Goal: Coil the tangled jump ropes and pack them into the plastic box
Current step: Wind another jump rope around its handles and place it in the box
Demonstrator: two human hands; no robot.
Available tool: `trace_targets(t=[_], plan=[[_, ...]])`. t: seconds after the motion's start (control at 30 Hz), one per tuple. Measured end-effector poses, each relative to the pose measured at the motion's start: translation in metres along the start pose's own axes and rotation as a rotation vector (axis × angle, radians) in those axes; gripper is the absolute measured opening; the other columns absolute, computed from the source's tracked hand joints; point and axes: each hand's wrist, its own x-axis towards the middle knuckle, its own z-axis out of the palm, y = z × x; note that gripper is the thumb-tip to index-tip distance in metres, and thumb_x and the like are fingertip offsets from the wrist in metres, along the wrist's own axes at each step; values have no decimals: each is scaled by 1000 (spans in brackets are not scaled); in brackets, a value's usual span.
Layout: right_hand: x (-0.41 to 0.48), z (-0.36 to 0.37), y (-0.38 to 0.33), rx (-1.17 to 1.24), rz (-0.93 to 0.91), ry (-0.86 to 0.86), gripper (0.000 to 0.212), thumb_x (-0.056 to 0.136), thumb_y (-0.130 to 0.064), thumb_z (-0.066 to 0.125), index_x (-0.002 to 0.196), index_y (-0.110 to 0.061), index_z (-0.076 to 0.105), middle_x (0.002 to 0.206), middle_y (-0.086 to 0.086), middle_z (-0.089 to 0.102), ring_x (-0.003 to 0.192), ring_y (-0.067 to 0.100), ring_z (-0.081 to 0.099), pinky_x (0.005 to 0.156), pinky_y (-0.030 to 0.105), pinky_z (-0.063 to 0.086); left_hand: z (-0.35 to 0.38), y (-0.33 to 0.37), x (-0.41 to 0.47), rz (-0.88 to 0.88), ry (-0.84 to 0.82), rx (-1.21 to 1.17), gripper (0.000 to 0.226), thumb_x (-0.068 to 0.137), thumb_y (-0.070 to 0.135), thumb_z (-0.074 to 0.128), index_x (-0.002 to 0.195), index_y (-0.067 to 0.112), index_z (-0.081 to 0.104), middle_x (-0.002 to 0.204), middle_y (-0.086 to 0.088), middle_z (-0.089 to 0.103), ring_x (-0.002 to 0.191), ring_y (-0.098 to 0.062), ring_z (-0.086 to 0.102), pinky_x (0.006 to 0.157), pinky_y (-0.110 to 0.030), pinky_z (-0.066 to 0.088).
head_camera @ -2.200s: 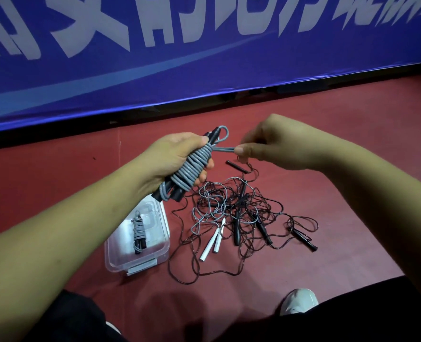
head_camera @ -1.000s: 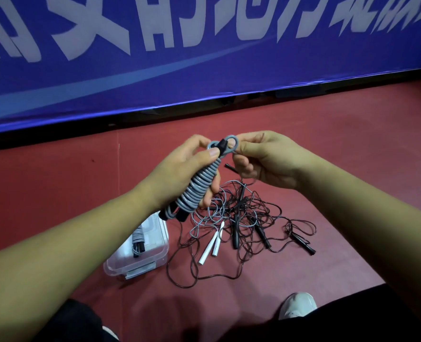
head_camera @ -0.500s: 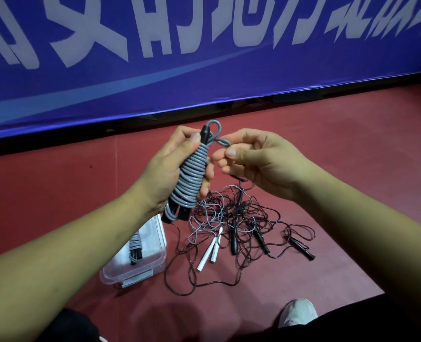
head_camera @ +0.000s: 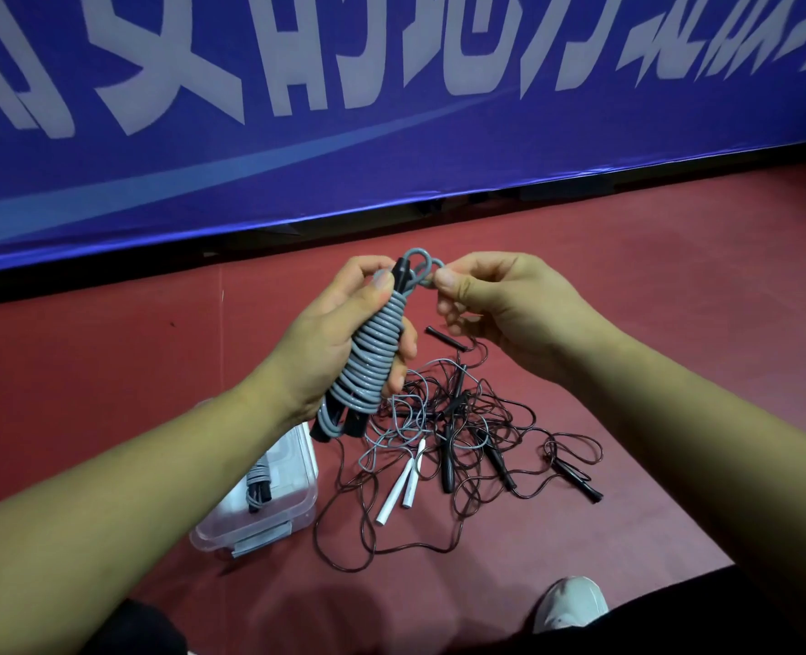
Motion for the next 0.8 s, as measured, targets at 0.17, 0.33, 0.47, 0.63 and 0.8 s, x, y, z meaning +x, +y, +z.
trace_targets(t=[0.17,0.33,0.47,0.63,0.8], plan=[[-2,3,-2,-119,-43,-20,7,88,-8,69,86,-1,70,65,5,65,55,9,57,54,21,49,4,0,0,1,24,17,22,97,31,46,111,15,42,67,-20,59,43,-26,56,43,-27,48],[-4,6,-6,-271,-220,-5,7,90,-1,66,94,-1,71,79,13,70,67,12,63,63,23,54,4,5,0,-2,30,-8,20,94,31,45,103,14,40,66,-19,58,42,-26,55,41,-26,46],[-4,9,-3,-264,-221,37,7,91,-2,66,94,-5,72,78,6,71,66,12,64,63,25,55,3,4,-1,-11,-5,-29,18,96,31,44,104,16,38,66,-20,58,42,-26,55,40,-26,46],[-1,11,1,-49,-151,95,3,86,-1,70,88,-3,69,78,9,71,67,18,67,62,25,54,2,3,-2,-18,-17,-11,19,97,31,44,110,17,40,68,-21,58,43,-26,55,41,-27,47],[-3,19,2,-126,-186,163,8,87,-2,70,91,5,72,76,14,71,67,15,66,66,25,57,1,4,-1,-15,40,68,22,96,33,47,107,15,41,67,-19,60,45,-26,56,44,-27,48]])
